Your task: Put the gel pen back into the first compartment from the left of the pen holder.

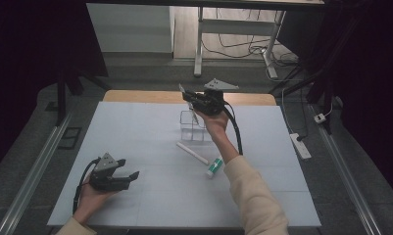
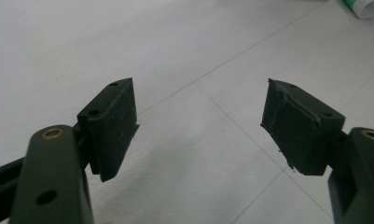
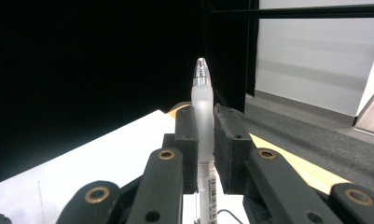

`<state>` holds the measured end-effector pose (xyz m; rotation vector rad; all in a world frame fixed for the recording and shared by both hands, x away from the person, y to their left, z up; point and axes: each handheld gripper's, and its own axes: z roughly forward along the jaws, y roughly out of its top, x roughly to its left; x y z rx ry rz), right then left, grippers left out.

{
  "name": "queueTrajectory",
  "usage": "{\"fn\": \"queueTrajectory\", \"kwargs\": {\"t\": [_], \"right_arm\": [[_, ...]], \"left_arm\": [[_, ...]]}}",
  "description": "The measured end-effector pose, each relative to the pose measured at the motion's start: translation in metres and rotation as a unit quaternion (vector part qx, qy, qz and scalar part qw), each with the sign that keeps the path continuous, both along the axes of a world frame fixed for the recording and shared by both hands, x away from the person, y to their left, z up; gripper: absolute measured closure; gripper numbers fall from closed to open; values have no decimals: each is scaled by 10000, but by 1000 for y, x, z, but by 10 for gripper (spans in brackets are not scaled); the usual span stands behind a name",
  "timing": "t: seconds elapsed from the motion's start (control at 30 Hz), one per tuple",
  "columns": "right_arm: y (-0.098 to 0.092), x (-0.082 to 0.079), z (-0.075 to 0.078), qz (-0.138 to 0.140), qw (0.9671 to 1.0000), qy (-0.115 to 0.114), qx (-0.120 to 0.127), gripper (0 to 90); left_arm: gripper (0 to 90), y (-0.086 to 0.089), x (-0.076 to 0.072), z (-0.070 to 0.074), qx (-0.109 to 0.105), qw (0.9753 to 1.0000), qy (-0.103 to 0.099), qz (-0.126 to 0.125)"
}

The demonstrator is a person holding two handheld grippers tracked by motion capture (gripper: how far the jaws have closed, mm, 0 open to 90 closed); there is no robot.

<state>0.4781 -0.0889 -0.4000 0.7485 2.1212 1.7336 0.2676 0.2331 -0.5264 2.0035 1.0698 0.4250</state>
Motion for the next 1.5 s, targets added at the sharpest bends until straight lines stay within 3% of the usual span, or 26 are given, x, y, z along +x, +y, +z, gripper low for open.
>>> {"fn": "queueTrajectory", "kwargs": {"t": [1.0, 1.07, 1.2, 1.3, 1.5], "right_arm": [[20, 21, -17, -63, 9998, 22, 193, 782], [20, 22, -19, -93, 9998, 38, 179, 737], [19, 21, -21, -300, 9995, 26, 17, 560], [16, 17, -19, -370, 9993, 8, -98, 537], [7, 13, -19, -202, 9995, 126, -209, 531]], "left_arm": [[263, 0, 0, 0, 54, 10000, 0, 18], [263, 0, 0, 0, 56, 10000, 7, 15], [263, 0, 0, 0, 65, 10000, 6, 1], [263, 0, 0, -1, 63, 10000, 9, 1], [263, -1, 0, -1, 75, 10000, 12, 3]]}}
